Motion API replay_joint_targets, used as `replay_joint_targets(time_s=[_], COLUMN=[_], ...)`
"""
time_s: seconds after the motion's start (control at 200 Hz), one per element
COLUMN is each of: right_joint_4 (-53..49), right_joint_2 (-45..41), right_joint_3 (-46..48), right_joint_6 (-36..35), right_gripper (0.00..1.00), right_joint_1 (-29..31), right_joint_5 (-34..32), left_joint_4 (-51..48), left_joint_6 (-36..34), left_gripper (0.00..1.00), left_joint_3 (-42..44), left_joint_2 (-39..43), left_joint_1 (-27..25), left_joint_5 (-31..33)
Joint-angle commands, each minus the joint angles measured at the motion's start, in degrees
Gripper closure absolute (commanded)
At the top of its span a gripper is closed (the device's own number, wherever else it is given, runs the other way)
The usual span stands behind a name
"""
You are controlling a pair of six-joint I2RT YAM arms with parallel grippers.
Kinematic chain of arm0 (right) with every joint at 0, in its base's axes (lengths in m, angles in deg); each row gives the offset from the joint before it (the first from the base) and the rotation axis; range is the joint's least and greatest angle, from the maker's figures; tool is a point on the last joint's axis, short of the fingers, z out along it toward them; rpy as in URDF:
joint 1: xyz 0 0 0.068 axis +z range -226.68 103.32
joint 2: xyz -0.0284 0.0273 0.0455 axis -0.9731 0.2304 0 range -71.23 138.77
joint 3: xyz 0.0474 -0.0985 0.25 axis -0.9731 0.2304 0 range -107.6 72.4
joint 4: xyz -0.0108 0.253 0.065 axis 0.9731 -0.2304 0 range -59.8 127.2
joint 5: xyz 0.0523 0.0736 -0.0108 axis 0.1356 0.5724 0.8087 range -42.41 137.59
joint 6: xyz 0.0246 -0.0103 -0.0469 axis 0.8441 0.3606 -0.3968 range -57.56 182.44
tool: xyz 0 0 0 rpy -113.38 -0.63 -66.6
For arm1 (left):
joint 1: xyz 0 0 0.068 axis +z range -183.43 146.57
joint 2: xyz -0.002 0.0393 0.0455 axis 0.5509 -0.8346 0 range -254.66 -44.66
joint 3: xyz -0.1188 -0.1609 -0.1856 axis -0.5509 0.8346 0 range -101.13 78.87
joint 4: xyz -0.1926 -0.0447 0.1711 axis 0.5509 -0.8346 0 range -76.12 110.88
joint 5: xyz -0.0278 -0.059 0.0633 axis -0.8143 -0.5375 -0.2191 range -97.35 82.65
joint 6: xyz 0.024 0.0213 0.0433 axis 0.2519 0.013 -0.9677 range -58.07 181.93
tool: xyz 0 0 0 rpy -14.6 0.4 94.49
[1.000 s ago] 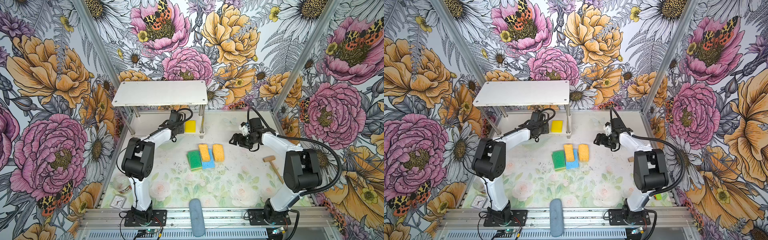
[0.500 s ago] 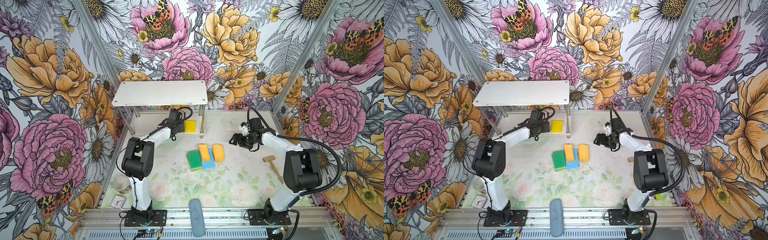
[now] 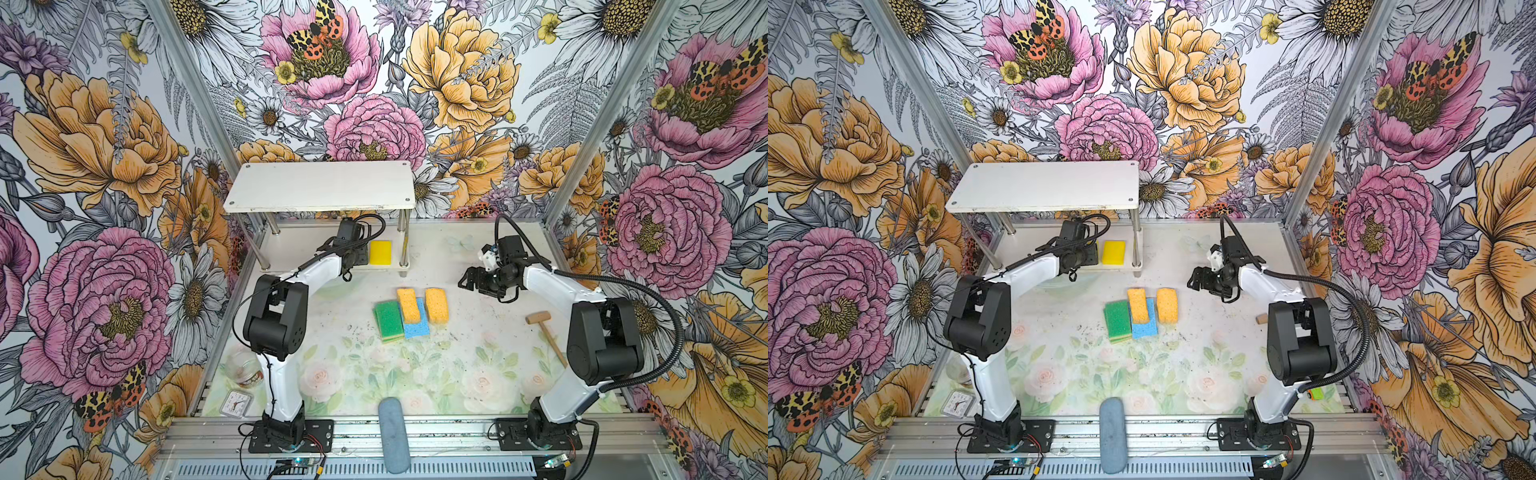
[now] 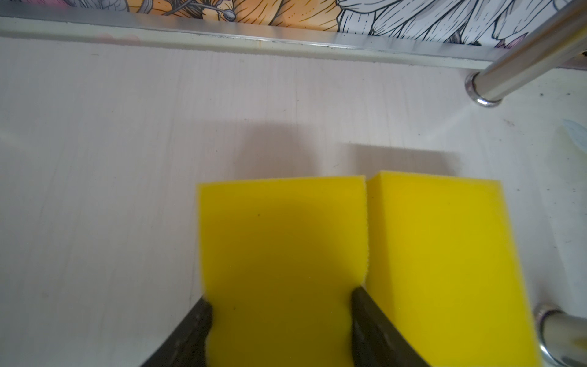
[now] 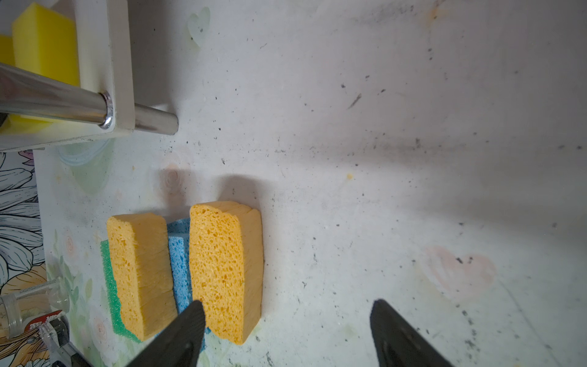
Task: Place and organize the cleaning sponges onto the shelf
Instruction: 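Lower the yellow sponge onto the shelf beside the other yellow sponge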
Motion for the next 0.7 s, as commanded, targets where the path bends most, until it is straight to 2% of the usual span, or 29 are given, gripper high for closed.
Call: replay_joint_targets(time_s=[0.0, 0.3, 0.505, 0.696], right_joint_4=[1.06, 1.06, 1.14, 1.19], right_joint_2=[-0.22, -0.46, -0.82, -0.93], right_joint_3=[-0.59, -0.23, 0.2, 0.38], right_joint_6=[0.29, 0.27, 0.18, 0.0], right_gripper=[0.16, 0.16, 0.16, 0.16], right_joint_1=[0.17, 0.17, 0.1, 0.15], right_joint_5=[0.21, 0.1, 0.04, -0.1], left_joint_4=[-0.08, -1.08, -0.98, -0.75], left_joint_6=[-0.29, -1.25, -1.7, -1.74], left_gripper=[0.39, 0.38, 0.29, 0.28], left_joint_3=[-1.15, -1.15, -1.19, -1.17], left_joint_2=[0.64, 2.47, 2.78, 3.38], left_joint_1=[0.63, 0.7, 1.23, 1.51], left_joint_5=[-1.02, -0.24, 0.0, -0.44])
